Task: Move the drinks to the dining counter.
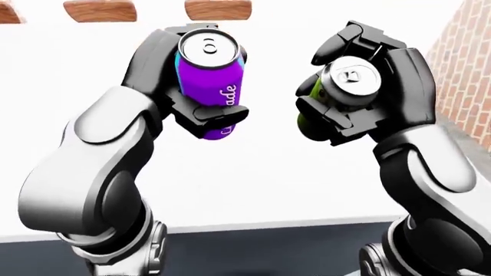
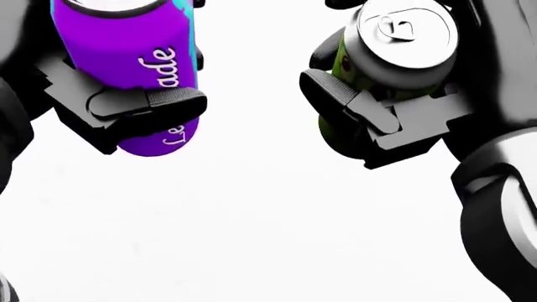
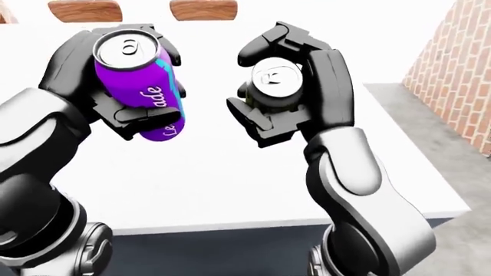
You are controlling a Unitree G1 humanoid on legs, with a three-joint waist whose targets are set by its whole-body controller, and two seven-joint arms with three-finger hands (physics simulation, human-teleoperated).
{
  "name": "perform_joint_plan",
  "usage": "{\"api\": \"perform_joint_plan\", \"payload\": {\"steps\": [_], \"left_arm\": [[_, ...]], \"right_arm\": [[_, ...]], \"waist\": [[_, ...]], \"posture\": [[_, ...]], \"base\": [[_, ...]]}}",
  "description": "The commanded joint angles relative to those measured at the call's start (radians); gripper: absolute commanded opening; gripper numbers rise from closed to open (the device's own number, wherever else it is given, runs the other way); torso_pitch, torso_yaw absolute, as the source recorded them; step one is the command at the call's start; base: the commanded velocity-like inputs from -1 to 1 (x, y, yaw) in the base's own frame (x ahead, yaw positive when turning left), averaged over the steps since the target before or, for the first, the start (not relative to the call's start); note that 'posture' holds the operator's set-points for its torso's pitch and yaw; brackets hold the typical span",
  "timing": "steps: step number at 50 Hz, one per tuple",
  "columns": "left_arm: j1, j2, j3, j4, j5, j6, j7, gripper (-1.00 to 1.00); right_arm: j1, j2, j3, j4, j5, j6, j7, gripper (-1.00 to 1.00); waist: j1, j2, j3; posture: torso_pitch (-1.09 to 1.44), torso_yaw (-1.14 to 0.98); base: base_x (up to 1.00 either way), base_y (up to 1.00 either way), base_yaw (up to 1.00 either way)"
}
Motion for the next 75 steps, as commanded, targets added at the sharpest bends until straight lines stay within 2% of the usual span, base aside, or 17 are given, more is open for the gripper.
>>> {"api": "perform_joint_plan", "payload": {"steps": [1,4,7,12,17,25,39,48,61,62,63,65,69,71,72,75], "left_arm": [[-0.028,0.005,0.006,0.001,0.013,-0.045,0.009,-1.0],[-0.018,-0.006,-0.005,0.019,0.021,-0.069,0.013,-1.0],[0.036,-0.029,-0.031,0.055,0.043,-0.142,0.018,-1.0],[0.048,-0.062,-0.017,0.139,0.066,-0.248,0.039,-1.0],[0.063,-0.07,-0.014,0.262,0.085,-0.378,0.061,-1.0],[0.059,-0.069,-0.009,0.416,0.1,-0.514,0.083,-1.0],[0.074,-0.076,-0.024,0.622,0.136,-0.677,0.104,-1.0],[0.081,-0.081,-0.014,0.763,0.153,-0.773,0.113,-1.0],[0.097,-0.074,-0.005,0.817,0.124,-0.808,0.114,-1.0],[0.097,-0.073,-0.004,0.819,0.124,-0.809,0.113,-0.95],[0.098,-0.072,-0.005,0.817,0.125,-0.809,0.114,-0.69],[0.103,-0.072,-0.007,0.826,0.128,-0.821,0.112,-0.48],[0.111,-0.081,-0.015,0.831,0.132,-0.828,0.111,-0.37],[0.109,-0.081,-0.015,0.829,0.133,-0.823,0.102,-0.17],[0.114,-0.078,-0.014,0.823,0.132,-0.821,0.094,0.22],[0.118,-0.079,-0.013,0.818,0.134,-0.821,0.093,0.27]], "right_arm": [[-0.037,-0.005,-0.01,-0.028,0.001,-0.038,0.006,-1.0],[-0.039,-0.005,-0.012,-0.027,0.0,-0.031,0.007,-1.0],[-0.053,-0.006,-0.02,-0.029,0.005,-0.009,0.004,-1.0],[-0.053,-0.009,-0.023,-0.03,0.01,-0.008,-0.002,-1.0],[-0.066,-0.007,-0.029,-0.031,0.019,0.0,-0.012,-1.0],[-0.041,-0.007,-0.013,-0.018,0.005,-0.036,-0.008,-1.0],[-0.037,0.0,-0.013,-0.023,-0.003,-0.035,-0.002,-1.0],[-0.027,0.006,-0.004,-0.02,-0.016,-0.05,0.004,-1.0],[-0.021,0.017,0.008,-0.015,-0.04,-0.059,0.016,-1.0],[-0.02,0.019,0.01,-0.015,-0.042,-0.06,0.016,-1.0],[-0.019,0.02,0.012,-0.013,-0.045,-0.063,0.018,-1.0],[-0.019,0.021,0.012,-0.012,-0.049,-0.064,0.022,-1.0],[-0.018,0.024,0.009,-0.012,-0.053,-0.063,0.026,-1.0],[-0.015,0.024,0.007,-0.013,-0.055,-0.064,0.029,-1.0],[-0.017,0.025,0.012,-0.007,-0.059,-0.068,0.029,-1.0],[-0.016,0.027,0.013,-0.006,-0.062,-0.069,0.03,-1.0]], "waist": [[0.0,-0.005,-0.032],[0.002,-0.011,-0.034],[0.004,-0.016,-0.033],[0.008,-0.019,-0.037],[0.008,-0.02,-0.038],[0.009,-0.018,-0.042],[0.01,-0.015,-0.047],[0.009,-0.015,-0.05],[0.009,-0.013,-0.054],[0.009,-0.013,-0.054],[0.009,-0.013,-0.054],[0.008,-0.013,-0.055],[0.009,-0.012,-0.056],[0.009,-0.012,-0.055],[0.01,-0.012,-0.056],[0.01,-0.011,-0.057]], "posture": [[0.0,0.0],[0.0,0.0],[0.0,0.0],[0.0,0.0],[0.0,0.0],[0.0,0.0],[0.0,0.0],[0.0,0.0],[0.0,0.0],[0.0,0.0],[0.0,0.0],[0.0,0.0],[0.0,0.0],[0.0,0.0],[0.0,0.0],[0.0,0.0]], "base": [[0.0,0.0,0.0],[0.0,0.0,0.0],[0.0,0.0,0.0],[0.0,0.0,0.0],[0.0,0.0,0.0],[0.0,0.0,0.0],[0.0,0.0,0.0],[0.0,0.0,0.0],[0.0,0.0,0.0],[0.0,0.0,0.0],[0.0,0.0,0.0],[0.0,0.0,0.0],[0.0,0.0,0.0],[0.0,0.0,0.0],[0.0,0.0,0.0],[0.0,0.0,0.0]]}}
